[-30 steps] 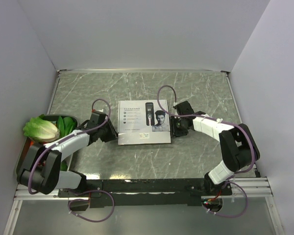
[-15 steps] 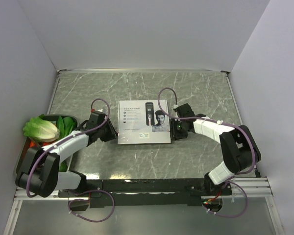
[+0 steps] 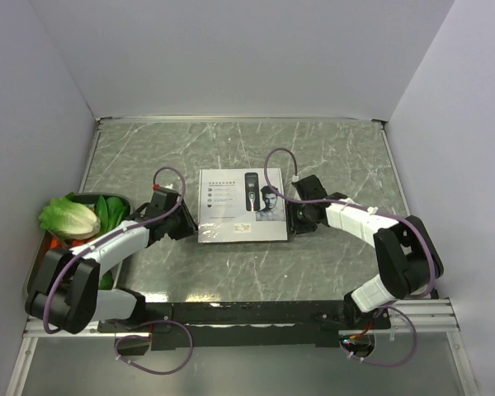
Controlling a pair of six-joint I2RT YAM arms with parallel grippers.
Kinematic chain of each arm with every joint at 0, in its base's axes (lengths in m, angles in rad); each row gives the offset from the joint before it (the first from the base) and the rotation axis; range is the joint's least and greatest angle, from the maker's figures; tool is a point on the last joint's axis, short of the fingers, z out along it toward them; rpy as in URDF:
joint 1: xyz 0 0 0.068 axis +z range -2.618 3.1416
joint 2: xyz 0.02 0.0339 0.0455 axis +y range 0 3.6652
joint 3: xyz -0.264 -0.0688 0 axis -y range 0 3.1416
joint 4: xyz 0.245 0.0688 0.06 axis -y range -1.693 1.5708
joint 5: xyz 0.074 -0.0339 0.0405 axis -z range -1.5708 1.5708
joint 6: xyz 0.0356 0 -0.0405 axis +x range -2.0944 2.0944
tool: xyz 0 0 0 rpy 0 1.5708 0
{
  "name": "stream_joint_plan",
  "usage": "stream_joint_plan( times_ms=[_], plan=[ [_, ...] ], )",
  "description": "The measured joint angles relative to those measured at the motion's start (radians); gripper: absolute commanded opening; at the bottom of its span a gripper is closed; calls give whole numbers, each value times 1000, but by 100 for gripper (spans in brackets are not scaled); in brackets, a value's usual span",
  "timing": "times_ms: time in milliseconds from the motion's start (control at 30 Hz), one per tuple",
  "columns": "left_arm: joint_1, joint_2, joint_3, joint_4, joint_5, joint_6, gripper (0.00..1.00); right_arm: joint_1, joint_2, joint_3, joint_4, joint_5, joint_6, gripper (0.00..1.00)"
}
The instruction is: Sort the hair-cutting tools
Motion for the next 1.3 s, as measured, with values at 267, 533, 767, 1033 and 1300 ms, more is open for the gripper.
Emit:
stream_joint_plan(
  times_ms=[267,533,767,1033,1300],
  plan=[
    [0,21,0,1,-7,0,32,3,21,0,9,5,1,50],
    [-2,35,0,1,-18,0,32,9,29,-10,17,32,13,50],
    [-2,40,0,2,-23,-1,32,21,27,-12,16,71,29,52],
    [-6,50,0,1,-37,-7,32,32,19,-14,13,116,35,52],
    [-18,-27,16,-46,-84,-8,34,47,-82,-17,-9,250,54,54]
  ],
)
